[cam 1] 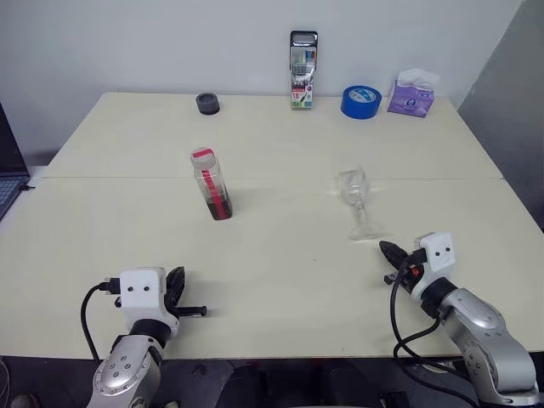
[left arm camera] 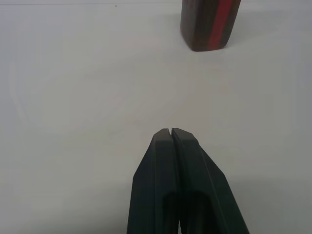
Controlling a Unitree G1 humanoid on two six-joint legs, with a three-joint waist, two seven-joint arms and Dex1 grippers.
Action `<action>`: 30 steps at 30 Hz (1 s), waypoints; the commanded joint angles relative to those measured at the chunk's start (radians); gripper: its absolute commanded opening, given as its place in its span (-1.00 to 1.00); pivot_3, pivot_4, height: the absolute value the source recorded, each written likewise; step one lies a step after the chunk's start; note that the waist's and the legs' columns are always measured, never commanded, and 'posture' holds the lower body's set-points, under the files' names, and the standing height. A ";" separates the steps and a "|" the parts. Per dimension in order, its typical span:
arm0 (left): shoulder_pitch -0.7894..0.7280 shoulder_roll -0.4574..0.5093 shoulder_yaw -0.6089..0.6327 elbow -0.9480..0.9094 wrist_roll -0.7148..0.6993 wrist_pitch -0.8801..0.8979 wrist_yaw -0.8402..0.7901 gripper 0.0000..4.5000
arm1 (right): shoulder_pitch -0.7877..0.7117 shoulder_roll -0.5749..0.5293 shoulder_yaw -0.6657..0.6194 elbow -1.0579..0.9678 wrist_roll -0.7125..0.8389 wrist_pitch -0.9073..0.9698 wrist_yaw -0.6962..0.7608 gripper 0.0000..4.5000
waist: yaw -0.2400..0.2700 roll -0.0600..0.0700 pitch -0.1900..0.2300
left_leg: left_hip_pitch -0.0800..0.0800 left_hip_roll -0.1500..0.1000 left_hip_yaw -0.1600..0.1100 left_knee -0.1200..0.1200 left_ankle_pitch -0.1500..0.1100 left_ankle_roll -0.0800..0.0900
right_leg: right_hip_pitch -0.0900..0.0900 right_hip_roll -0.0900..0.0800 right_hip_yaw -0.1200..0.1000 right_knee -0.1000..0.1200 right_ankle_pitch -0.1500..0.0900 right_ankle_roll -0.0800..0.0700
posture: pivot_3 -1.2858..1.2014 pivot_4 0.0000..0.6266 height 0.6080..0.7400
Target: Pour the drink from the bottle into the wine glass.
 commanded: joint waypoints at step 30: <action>-0.072 -0.021 -0.014 -0.037 0.005 -0.066 -0.014 -0.32 | -0.044 0.021 -0.041 -0.033 0.019 -0.011 -0.033 -0.13 | 0.001 0.000 -0.001 | 0.000 0.000 0.000 0.001 0.000 0.000 | 0.000 0.000 -0.001 0.001 0.000 0.000 | 0.03 -0.52 1.00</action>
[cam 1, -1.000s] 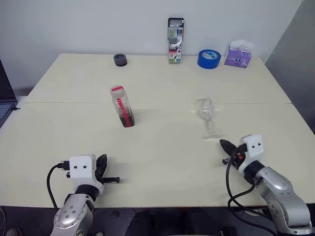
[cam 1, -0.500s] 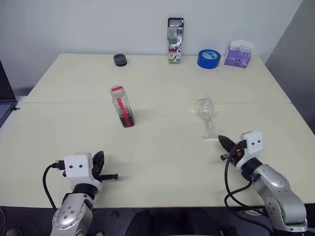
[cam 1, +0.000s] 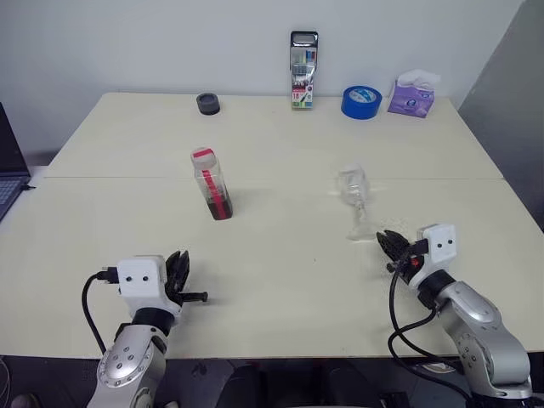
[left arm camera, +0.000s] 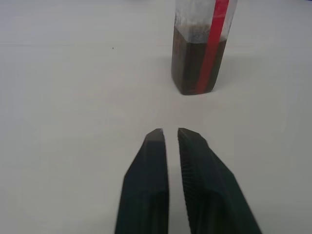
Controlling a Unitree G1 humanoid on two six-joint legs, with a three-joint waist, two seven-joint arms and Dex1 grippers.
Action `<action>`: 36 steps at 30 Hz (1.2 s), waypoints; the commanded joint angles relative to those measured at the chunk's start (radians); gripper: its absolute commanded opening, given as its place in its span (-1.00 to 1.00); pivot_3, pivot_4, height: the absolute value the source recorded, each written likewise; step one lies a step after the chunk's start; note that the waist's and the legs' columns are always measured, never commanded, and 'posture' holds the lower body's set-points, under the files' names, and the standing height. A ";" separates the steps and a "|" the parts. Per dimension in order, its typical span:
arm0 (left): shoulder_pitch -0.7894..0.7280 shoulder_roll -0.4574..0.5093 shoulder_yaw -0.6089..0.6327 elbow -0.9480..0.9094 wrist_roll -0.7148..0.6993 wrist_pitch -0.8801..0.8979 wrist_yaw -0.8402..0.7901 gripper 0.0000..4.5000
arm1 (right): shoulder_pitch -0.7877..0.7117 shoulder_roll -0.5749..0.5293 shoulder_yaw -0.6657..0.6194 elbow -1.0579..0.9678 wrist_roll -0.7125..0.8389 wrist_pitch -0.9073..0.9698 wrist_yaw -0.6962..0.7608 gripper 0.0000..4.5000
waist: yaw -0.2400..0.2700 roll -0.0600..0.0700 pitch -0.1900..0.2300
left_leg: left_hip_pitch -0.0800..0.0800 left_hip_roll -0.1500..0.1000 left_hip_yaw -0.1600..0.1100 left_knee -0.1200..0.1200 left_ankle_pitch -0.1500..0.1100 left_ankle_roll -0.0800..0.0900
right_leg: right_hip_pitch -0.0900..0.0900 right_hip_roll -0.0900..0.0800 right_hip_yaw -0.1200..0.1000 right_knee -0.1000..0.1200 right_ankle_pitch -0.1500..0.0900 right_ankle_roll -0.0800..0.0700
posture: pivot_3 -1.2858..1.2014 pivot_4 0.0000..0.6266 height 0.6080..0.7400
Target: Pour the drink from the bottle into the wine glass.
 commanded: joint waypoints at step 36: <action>-0.402 0.016 -0.084 0.233 0.138 0.024 0.048 0.99 | -0.600 -0.174 0.163 0.264 0.206 0.073 0.519 1.00 | 0.008 -0.001 -0.001 | -0.004 0.000 -0.003 0.003 0.001 0.000 | -0.001 0.000 -0.004 -0.001 0.002 -0.001 | 0.03 -0.52 1.00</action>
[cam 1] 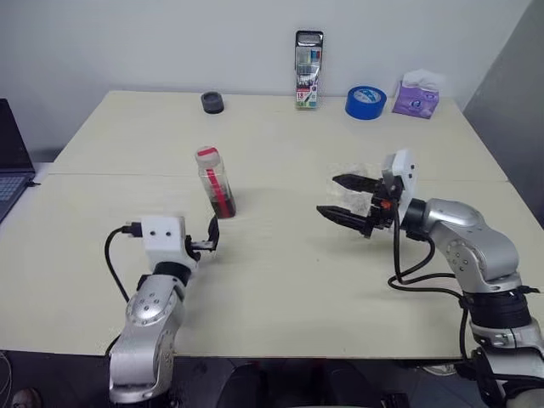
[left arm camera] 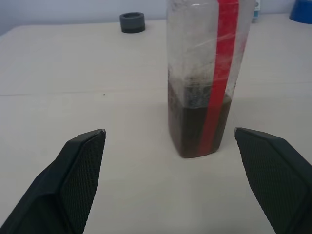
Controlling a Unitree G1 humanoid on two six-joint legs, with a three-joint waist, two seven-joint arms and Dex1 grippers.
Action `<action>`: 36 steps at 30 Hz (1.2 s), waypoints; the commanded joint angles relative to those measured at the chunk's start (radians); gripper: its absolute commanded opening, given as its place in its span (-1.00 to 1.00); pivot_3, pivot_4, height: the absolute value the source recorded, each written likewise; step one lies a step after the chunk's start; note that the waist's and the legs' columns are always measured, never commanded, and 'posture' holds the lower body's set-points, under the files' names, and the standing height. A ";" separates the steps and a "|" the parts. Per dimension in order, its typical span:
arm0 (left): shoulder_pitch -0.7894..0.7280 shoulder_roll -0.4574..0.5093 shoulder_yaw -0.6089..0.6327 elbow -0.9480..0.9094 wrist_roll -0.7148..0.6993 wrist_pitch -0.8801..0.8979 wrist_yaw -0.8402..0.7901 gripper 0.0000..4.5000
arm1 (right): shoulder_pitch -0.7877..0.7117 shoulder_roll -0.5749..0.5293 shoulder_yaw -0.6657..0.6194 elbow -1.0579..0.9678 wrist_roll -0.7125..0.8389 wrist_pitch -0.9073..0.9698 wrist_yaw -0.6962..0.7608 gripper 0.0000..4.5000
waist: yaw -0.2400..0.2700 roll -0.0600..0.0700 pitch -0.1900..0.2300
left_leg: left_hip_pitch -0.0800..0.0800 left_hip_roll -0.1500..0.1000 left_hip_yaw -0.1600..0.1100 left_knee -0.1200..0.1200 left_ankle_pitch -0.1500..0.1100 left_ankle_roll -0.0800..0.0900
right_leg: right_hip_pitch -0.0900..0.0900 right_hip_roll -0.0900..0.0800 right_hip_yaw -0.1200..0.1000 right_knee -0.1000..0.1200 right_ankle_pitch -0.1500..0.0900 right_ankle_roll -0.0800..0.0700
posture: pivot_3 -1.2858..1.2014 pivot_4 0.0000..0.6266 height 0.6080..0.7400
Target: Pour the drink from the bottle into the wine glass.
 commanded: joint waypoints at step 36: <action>-0.431 0.006 -0.009 0.460 0.057 -0.241 0.010 0.99 | -0.006 -0.012 -0.046 -0.130 0.067 0.079 -0.041 1.00 | 0.004 0.000 0.000 | -0.002 0.000 -0.001 0.001 0.002 -0.004 | -0.002 0.000 -0.001 0.000 0.000 0.000 | 0.03 -0.52 1.00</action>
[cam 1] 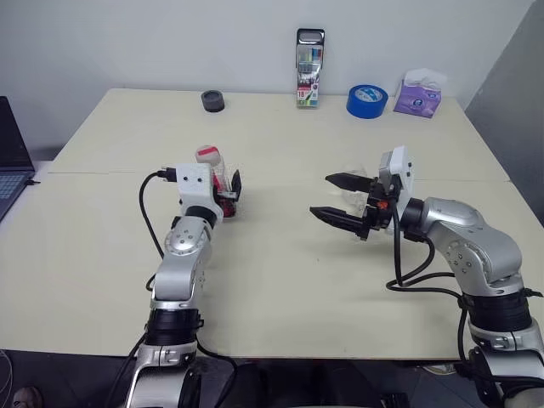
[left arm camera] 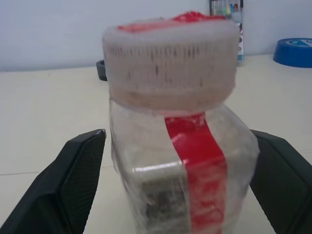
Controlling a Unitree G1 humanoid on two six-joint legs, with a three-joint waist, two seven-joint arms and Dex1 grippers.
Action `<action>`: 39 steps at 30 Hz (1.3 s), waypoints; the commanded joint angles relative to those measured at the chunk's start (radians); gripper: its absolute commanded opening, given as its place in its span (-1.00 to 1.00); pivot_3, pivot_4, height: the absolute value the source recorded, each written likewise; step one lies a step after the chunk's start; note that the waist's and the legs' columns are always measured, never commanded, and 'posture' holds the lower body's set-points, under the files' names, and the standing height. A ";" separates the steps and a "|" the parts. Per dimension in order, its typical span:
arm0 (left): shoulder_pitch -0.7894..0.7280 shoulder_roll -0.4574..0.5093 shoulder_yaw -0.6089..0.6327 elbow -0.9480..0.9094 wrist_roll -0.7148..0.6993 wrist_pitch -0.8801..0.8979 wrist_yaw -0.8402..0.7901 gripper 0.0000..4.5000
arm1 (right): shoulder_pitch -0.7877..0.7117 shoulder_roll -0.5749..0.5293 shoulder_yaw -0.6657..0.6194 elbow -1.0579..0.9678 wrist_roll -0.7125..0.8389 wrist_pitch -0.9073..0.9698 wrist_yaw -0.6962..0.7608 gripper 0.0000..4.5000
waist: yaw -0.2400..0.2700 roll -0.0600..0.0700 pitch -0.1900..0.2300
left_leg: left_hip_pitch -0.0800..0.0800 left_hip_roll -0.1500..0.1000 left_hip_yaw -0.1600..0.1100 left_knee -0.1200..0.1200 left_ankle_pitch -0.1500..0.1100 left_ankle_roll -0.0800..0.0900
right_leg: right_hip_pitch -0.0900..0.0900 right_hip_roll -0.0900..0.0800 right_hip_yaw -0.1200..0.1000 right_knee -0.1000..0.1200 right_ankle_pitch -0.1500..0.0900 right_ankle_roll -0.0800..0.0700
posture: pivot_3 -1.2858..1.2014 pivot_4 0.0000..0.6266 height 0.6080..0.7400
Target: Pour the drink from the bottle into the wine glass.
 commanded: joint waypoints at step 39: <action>0.019 0.050 0.017 -0.109 -0.055 0.052 -0.092 -0.20 | 0.012 0.010 -0.017 -0.056 0.018 0.002 -0.044 1.00 | -0.001 0.000 0.000 | 0.000 0.000 0.000 0.000 0.000 0.000 | 0.000 0.000 0.000 0.000 0.000 0.000 | 0.03 -0.52 1.00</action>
